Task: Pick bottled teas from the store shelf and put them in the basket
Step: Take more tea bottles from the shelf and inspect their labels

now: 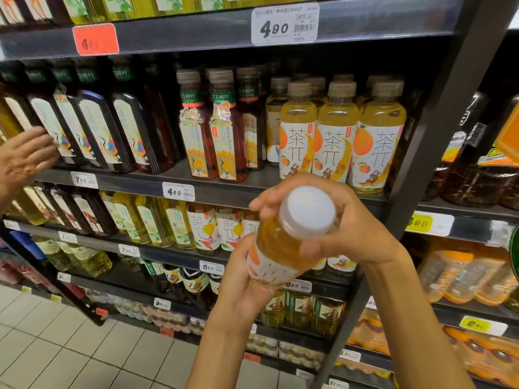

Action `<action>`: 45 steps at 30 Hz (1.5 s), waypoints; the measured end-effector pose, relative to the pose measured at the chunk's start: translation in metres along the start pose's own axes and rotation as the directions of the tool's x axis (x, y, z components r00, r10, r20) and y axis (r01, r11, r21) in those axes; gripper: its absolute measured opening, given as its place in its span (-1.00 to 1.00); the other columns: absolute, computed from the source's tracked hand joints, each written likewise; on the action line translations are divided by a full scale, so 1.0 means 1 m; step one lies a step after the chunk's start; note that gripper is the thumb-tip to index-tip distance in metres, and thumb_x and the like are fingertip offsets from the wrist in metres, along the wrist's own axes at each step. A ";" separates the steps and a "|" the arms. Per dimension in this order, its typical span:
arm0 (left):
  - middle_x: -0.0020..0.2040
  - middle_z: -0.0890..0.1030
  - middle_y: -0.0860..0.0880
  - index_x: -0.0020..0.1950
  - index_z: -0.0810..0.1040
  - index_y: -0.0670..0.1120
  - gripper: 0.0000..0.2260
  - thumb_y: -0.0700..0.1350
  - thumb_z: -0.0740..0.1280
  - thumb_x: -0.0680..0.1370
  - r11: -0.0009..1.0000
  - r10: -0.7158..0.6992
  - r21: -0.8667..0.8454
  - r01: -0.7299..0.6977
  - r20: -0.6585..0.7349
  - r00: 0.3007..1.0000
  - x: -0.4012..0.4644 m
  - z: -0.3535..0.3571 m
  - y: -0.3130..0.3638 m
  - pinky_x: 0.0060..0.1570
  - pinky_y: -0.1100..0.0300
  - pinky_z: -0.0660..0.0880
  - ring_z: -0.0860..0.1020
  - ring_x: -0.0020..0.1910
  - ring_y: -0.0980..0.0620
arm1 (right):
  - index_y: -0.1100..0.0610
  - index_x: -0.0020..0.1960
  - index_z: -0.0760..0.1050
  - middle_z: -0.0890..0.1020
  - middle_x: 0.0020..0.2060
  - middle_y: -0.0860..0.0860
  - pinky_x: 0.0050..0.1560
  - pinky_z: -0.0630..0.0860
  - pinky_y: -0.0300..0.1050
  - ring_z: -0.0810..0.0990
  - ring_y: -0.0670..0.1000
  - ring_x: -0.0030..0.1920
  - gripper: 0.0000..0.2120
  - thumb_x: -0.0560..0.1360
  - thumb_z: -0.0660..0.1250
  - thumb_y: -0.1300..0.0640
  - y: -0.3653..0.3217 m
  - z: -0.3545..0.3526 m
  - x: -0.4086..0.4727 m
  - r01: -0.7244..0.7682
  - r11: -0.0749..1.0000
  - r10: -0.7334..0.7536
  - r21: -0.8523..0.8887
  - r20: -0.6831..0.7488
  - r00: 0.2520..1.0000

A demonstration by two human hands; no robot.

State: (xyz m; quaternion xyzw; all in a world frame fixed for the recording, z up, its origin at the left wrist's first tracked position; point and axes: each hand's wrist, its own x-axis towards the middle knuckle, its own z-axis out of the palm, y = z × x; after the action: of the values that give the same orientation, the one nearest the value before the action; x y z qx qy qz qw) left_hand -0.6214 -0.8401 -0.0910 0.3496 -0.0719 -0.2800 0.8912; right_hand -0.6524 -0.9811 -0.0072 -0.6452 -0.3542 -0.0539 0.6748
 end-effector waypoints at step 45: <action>0.08 0.66 -0.15 0.25 0.58 -0.07 -0.41 0.32 0.06 0.54 0.967 -0.206 0.207 0.151 0.276 0.939 -0.016 0.008 -0.004 0.08 0.00 0.55 0.64 0.00 -0.08 | 0.31 0.23 0.48 0.71 -0.18 0.12 -0.21 0.61 -0.17 0.70 0.02 -0.19 -0.45 0.48 0.29 -0.14 0.009 -0.009 0.027 -0.242 0.864 0.462 0.442 -0.503 0.731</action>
State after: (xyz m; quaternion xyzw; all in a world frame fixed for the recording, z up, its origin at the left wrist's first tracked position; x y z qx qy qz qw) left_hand -0.6389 -0.8386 -0.0868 0.3890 -0.1975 -0.4012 0.8054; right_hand -0.6237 -0.9772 0.0008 -0.5218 0.0019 -0.0585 0.8510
